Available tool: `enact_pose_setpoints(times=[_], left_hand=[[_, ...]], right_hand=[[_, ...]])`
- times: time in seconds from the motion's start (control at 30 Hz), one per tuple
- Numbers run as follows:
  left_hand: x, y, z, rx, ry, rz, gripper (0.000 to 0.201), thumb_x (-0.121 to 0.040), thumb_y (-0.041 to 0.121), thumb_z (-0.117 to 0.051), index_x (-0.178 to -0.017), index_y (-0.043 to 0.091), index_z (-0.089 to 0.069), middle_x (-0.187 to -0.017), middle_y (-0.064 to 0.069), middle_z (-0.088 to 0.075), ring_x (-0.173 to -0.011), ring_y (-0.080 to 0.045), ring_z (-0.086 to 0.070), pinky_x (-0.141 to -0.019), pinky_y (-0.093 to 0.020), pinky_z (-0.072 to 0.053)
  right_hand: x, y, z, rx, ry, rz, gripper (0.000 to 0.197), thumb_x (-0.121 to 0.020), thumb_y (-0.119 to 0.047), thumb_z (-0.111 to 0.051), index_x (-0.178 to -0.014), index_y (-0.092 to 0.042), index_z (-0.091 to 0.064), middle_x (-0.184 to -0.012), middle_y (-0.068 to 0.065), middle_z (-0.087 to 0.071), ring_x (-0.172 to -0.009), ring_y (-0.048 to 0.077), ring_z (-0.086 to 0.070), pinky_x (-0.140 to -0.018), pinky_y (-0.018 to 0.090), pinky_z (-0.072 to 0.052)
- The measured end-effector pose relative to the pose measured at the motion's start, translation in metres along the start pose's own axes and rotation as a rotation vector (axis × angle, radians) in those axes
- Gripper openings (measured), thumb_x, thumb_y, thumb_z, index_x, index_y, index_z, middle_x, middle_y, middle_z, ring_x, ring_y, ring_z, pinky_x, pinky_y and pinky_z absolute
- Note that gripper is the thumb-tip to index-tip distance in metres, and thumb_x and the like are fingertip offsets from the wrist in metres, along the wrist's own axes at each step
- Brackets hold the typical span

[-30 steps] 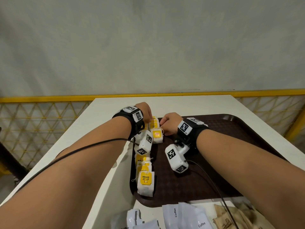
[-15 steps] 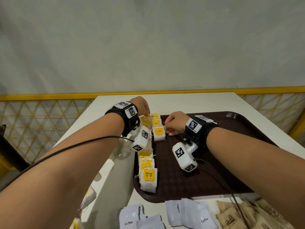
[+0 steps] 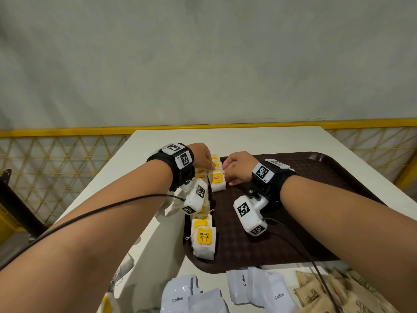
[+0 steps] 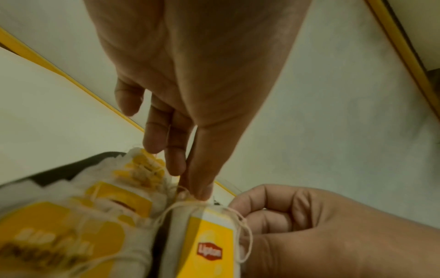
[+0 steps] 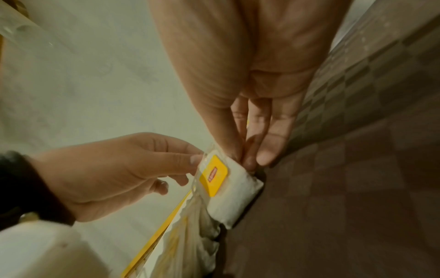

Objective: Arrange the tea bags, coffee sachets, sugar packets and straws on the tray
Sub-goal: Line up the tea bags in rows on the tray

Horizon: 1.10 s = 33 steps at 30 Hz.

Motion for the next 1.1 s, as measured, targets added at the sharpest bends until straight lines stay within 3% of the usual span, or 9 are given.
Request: enact_pose_setpoints(times=[0.13,0.23,0.27,0.37,0.5,0.67,0.77,0.87,1.1], left_hand=[[-0.001,0.002,-0.001,-0.032,-0.033,0.003,0.031,-0.091,0.025,-0.062,-0.112,0.003,-0.067,-0.1,-0.008,-0.063,-0.088,-0.014,-0.051,-0.072,-0.024,-0.04],[-0.003,0.0,0.002,-0.06,-0.008,0.012,0.029,-0.092,0.023,-0.06,-0.112,0.003,-0.065,-0.114,-0.012,-0.065,-0.088,-0.015,-0.05,-0.076,-0.025,-0.041],[-0.005,-0.001,0.002,-0.064,-0.003,0.02,0.028,-0.092,0.022,-0.06,-0.112,0.003,-0.065,-0.115,-0.012,-0.065,-0.088,-0.015,-0.05,-0.079,-0.027,-0.041],[-0.009,-0.003,0.001,-0.07,0.003,0.034,0.026,-0.09,0.021,-0.062,-0.109,0.004,-0.066,-0.114,-0.012,-0.065,-0.088,-0.017,-0.052,-0.084,-0.029,-0.044],[-0.011,-0.004,0.0,-0.063,0.037,0.043,0.022,-0.087,0.023,-0.067,-0.102,0.007,-0.069,-0.108,-0.009,-0.068,-0.089,-0.02,-0.058,-0.084,-0.032,-0.048],[-0.004,-0.011,0.018,0.041,0.149,0.068,0.025,-0.088,0.029,-0.065,-0.099,0.008,-0.07,-0.103,-0.006,-0.068,-0.097,-0.022,-0.061,-0.075,-0.027,-0.044],[0.003,-0.012,0.011,0.041,0.044,0.085,0.031,-0.085,0.038,-0.067,-0.093,0.008,-0.07,-0.088,-0.002,-0.062,-0.084,-0.017,-0.056,-0.073,-0.027,-0.041],[0.006,-0.008,-0.003,-0.021,-0.056,0.09,0.032,-0.083,0.037,-0.07,-0.097,0.008,-0.07,-0.091,-0.001,-0.062,-0.087,-0.016,-0.054,-0.077,-0.028,-0.043],[0.005,0.0,-0.004,-0.052,-0.019,0.092,0.03,-0.087,0.026,-0.066,-0.108,0.004,-0.069,-0.098,-0.008,-0.064,-0.087,-0.017,-0.053,-0.076,-0.026,-0.042]], right_hand=[[-0.001,-0.001,0.0,-0.016,-0.001,0.016,0.026,-0.078,0.012,-0.066,-0.076,-0.012,-0.058,-0.085,0.013,-0.061,-0.078,0.029,-0.064,-0.074,0.039,-0.059],[0.002,0.003,0.004,-0.094,0.031,0.018,0.024,-0.091,0.009,-0.049,-0.075,-0.008,-0.053,-0.077,0.012,-0.058,-0.065,0.021,-0.059,-0.056,0.028,-0.057],[0.003,0.004,0.005,-0.099,0.033,0.018,0.025,-0.093,0.007,-0.046,-0.073,-0.008,-0.053,-0.075,0.011,-0.057,-0.063,0.019,-0.057,-0.055,0.027,-0.056],[0.008,0.007,0.0,-0.046,-0.034,0.028,0.02,-0.087,0.004,-0.057,-0.071,-0.008,-0.056,-0.072,0.01,-0.058,-0.063,0.017,-0.058,-0.071,0.034,-0.056],[0.009,0.007,-0.008,0.077,-0.051,0.058,0.025,-0.073,0.005,-0.075,-0.077,-0.012,-0.056,-0.08,0.009,-0.06,-0.068,0.018,-0.061,-0.063,0.03,-0.058],[0.007,0.005,-0.01,0.067,-0.021,0.061,0.029,-0.071,0.009,-0.075,-0.076,-0.011,-0.055,-0.084,0.014,-0.062,-0.071,0.029,-0.066,-0.061,0.032,-0.058],[0.007,0.006,-0.01,0.052,-0.015,0.051,0.029,-0.071,0.009,-0.075,-0.077,-0.011,-0.055,-0.082,0.013,-0.061,-0.065,0.026,-0.064,-0.061,0.031,-0.058],[0.006,0.009,-0.009,0.029,-0.006,0.028,0.029,-0.071,0.009,-0.074,-0.078,-0.011,-0.054,-0.077,0.012,-0.06,-0.064,0.027,-0.064,-0.066,0.034,-0.058],[0.004,0.011,-0.007,0.029,0.046,0.022,0.031,-0.07,0.008,-0.075,-0.073,-0.013,-0.053,-0.071,0.011,-0.06,-0.065,0.03,-0.067,-0.076,0.046,-0.059]])
Point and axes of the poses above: each hand's wrist, its own x-axis away from the middle knuckle, its own z-axis out of the back of the hand, y = z × x, the point moved 9 cm from there along -x, towards the middle knuckle
